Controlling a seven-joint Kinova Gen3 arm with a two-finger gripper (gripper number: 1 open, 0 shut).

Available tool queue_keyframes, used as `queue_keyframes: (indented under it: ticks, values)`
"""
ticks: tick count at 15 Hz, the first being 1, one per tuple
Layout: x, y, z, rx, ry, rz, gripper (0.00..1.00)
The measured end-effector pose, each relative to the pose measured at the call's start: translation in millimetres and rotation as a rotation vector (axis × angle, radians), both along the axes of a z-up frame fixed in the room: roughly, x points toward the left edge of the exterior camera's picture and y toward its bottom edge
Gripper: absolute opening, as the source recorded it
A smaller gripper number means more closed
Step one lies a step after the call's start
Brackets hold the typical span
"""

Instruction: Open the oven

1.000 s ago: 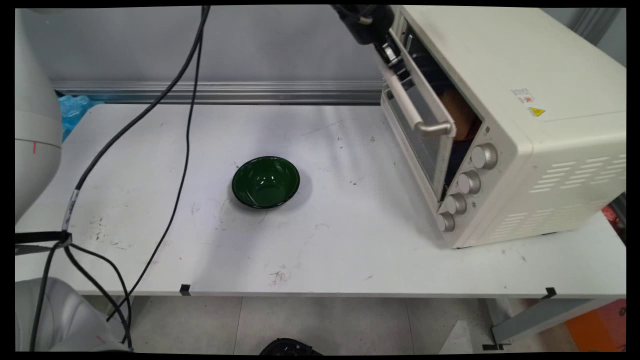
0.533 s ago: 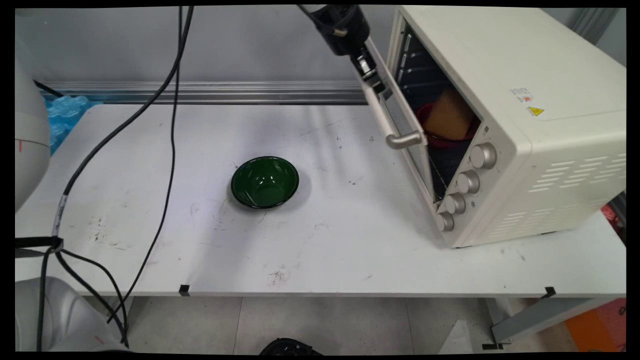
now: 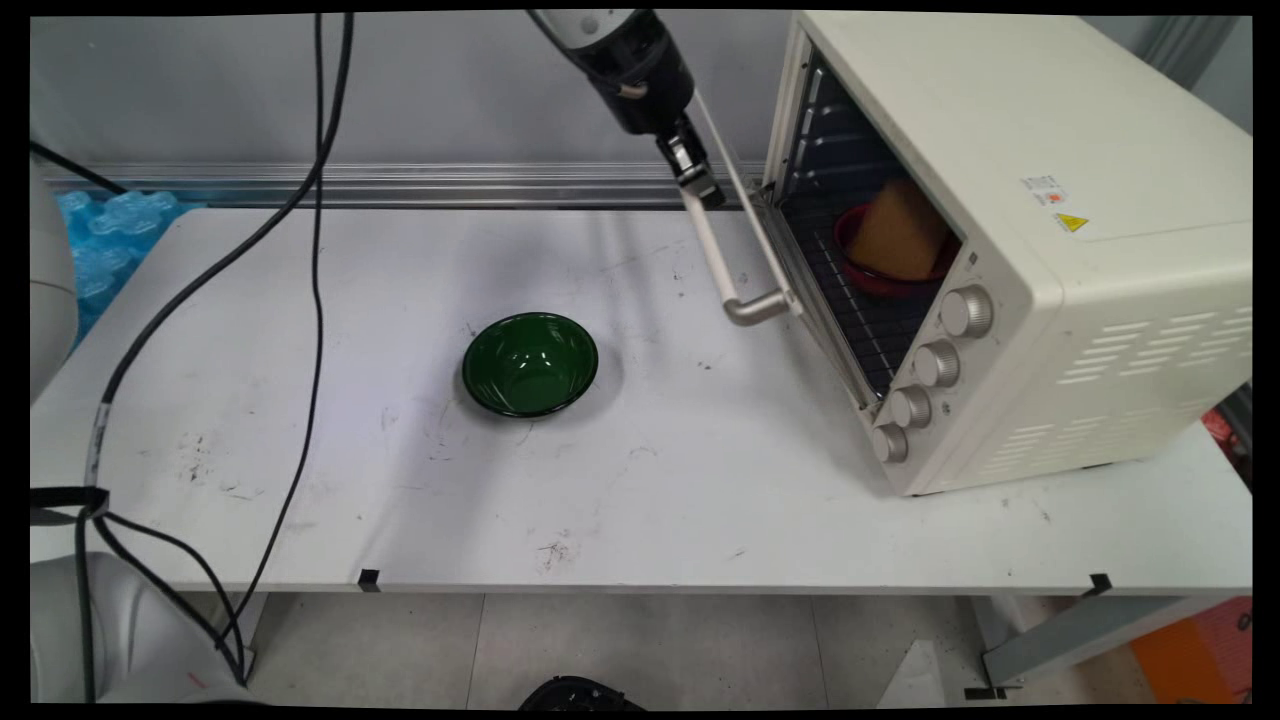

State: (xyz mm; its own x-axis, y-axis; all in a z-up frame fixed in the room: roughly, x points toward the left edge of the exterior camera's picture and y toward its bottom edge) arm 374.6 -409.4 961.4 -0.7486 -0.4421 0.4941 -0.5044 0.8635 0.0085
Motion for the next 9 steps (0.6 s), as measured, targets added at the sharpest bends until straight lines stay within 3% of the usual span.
queue_keyframes:
  ticks: [9]
  values:
    - [22, 18, -30, -0.002, -0.008, -0.015, 0.00]
